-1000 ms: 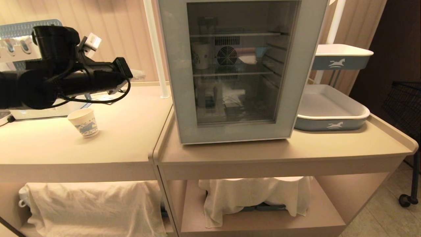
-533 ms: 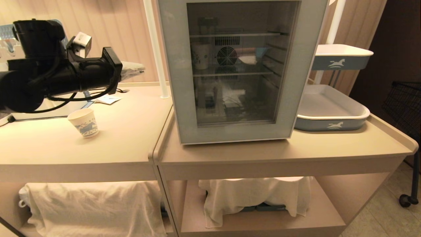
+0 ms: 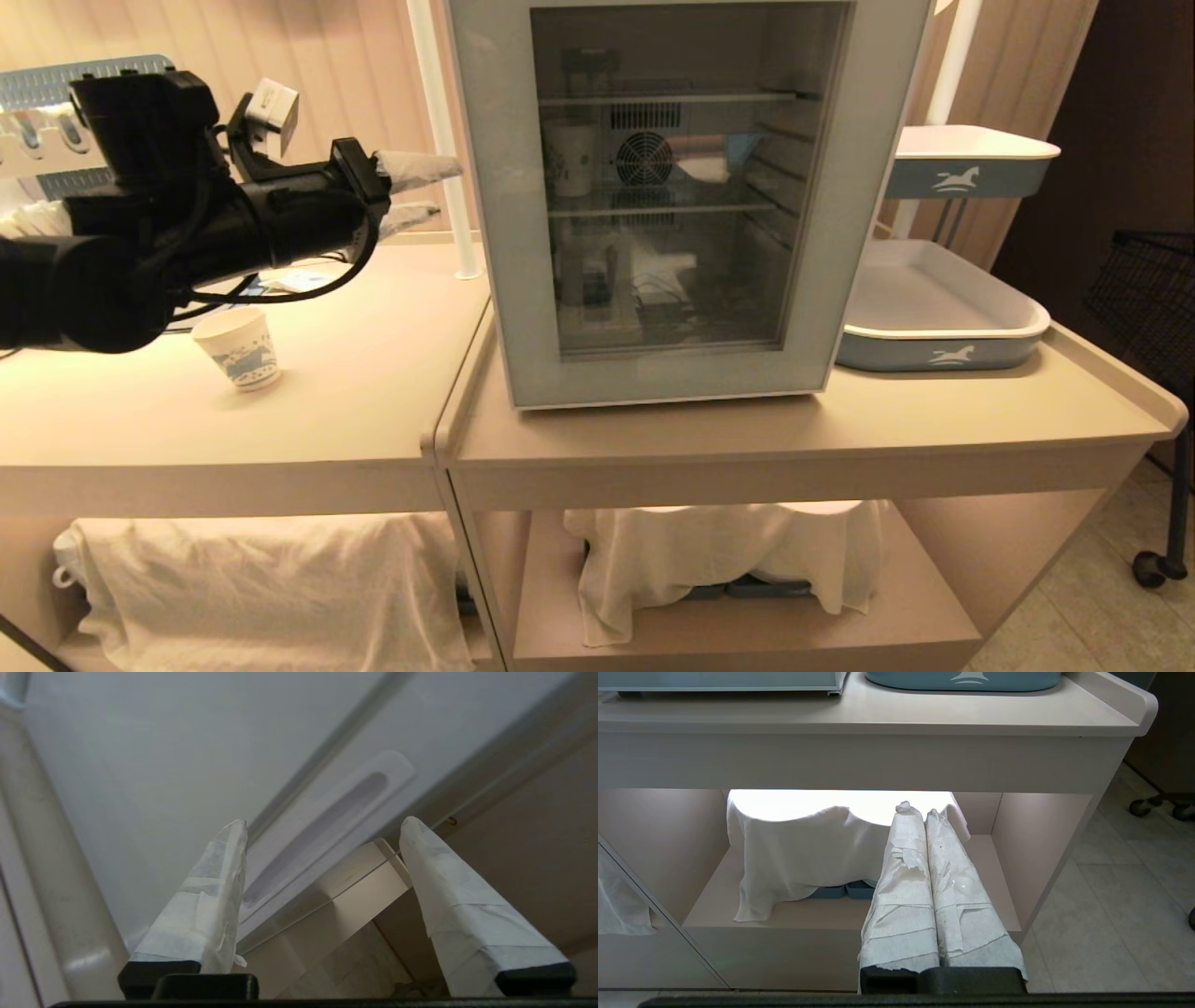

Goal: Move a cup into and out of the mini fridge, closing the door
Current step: Open the freezer door

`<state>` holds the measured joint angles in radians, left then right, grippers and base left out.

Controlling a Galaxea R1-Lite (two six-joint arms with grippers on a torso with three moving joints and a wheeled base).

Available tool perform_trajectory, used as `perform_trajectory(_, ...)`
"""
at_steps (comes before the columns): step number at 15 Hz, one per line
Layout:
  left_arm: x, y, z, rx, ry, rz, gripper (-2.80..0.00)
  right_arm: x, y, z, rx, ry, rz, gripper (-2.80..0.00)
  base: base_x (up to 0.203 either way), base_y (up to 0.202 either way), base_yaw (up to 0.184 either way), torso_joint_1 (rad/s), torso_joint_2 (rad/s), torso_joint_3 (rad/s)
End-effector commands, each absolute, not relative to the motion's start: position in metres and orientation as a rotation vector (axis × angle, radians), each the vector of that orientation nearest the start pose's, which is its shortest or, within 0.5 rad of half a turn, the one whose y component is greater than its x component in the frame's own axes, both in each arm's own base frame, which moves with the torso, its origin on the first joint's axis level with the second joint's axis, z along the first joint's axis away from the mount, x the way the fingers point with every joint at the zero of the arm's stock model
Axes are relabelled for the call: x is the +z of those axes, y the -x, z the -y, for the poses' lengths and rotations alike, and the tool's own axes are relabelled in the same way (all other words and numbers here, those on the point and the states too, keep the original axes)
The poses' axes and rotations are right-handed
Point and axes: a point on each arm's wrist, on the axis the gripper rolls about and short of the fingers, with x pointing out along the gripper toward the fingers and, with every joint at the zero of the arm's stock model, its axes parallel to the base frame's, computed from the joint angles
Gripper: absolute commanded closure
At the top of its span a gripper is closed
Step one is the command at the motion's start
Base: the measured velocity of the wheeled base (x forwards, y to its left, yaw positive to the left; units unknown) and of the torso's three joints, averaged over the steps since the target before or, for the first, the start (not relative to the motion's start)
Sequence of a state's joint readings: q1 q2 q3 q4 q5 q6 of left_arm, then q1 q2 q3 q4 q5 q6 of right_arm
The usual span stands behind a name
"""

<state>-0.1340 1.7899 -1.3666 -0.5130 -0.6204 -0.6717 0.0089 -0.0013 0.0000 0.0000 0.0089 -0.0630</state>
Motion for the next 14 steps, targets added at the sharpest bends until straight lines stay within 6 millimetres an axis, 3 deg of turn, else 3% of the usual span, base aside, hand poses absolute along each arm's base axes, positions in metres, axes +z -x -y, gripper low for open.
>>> perform_trajectory(1,0.29,-0.354,0.07,-0.793,0.552,-0.151,-2.8,0.075,0.023,0.0,0.018,0.064,0.002,0.0,0.0,0.0,0.0,0.0,0.0,0.0)
perform_trajectory(4,0.288,-0.341,0.081,-0.829,0.515,-0.165,-2.8,0.075,0.023,0.0,0.018,0.064,0.002,0.0,0.0,0.0,0.0,0.0,0.0,0.0)
perform_trajectory(9,0.25,-0.323,0.088,-0.838,0.304,-0.219,-2.8,0.075,0.023,0.0,0.018,0.064,0.002,0.0,0.0,0.0,0.0,0.0,0.0,0.0)
perform_trajectory(11,0.247,-0.313,0.085,-0.836,0.247,-0.267,-2.8,0.075,0.023,0.0,0.018,0.064,0.002,0.0,0.0,0.0,0.0,0.0,0.0,0.0)
perform_trajectory(14,0.248,-0.316,0.09,-0.852,0.214,-0.258,-2.8,0.075,0.023,0.0,0.018,0.064,0.002,0.0,0.0,0.0,0.0,0.0,0.0,0.0)
